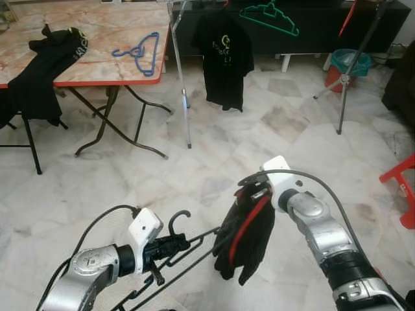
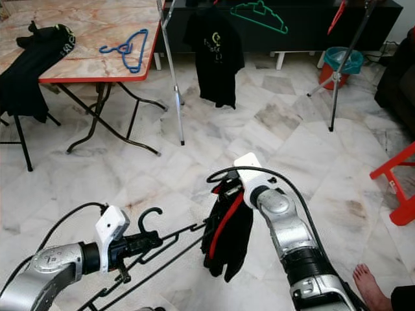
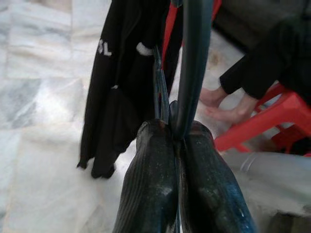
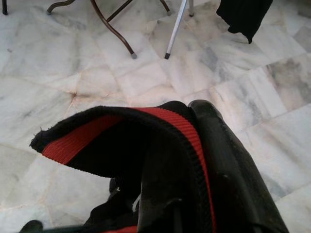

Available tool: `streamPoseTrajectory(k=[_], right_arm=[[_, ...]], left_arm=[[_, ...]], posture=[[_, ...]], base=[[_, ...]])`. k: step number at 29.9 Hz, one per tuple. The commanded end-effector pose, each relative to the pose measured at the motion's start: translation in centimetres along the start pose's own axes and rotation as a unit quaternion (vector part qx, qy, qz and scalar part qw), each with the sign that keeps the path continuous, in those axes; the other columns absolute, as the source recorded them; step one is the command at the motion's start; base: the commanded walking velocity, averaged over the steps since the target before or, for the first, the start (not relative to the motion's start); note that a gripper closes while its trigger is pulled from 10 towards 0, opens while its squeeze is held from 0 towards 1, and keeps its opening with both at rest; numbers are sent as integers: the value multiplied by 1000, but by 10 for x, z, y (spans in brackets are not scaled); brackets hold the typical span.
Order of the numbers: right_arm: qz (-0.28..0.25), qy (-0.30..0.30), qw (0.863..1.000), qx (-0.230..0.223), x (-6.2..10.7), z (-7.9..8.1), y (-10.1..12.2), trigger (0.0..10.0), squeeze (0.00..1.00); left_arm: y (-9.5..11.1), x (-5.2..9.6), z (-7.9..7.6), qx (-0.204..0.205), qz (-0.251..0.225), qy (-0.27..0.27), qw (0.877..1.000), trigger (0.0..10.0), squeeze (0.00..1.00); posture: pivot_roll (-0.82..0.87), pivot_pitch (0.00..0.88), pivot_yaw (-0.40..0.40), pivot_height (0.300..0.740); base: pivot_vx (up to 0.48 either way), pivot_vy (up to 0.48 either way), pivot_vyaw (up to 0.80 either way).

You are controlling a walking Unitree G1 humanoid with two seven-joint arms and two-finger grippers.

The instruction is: Hang hanger

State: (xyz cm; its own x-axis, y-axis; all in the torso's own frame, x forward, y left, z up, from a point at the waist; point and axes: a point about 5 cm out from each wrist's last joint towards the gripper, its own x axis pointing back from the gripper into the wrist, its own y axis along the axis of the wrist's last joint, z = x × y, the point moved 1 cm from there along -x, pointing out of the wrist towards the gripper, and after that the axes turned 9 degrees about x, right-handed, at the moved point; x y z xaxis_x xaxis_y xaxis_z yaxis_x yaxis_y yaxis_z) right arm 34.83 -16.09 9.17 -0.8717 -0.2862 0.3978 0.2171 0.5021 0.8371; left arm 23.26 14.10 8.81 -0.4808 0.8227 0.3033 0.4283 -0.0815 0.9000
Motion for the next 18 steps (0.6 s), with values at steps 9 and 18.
streamPoseTrajectory(k=[9, 18], right_arm=[[-14, 0, 1000, 3, -2, 1, 8, 10000, 0], [-34, 37, 999, -1, -4, 15, 19, 10000, 0]], left_arm=[[17, -5, -2, 8, -46, 0, 999, 10000, 0], [17, -11, -7, 6, -37, -22, 999, 10000, 0]], posture=[[63, 103, 2, 740], [63, 92, 4, 740]], base=[[0, 0, 0], [0, 0, 0]])
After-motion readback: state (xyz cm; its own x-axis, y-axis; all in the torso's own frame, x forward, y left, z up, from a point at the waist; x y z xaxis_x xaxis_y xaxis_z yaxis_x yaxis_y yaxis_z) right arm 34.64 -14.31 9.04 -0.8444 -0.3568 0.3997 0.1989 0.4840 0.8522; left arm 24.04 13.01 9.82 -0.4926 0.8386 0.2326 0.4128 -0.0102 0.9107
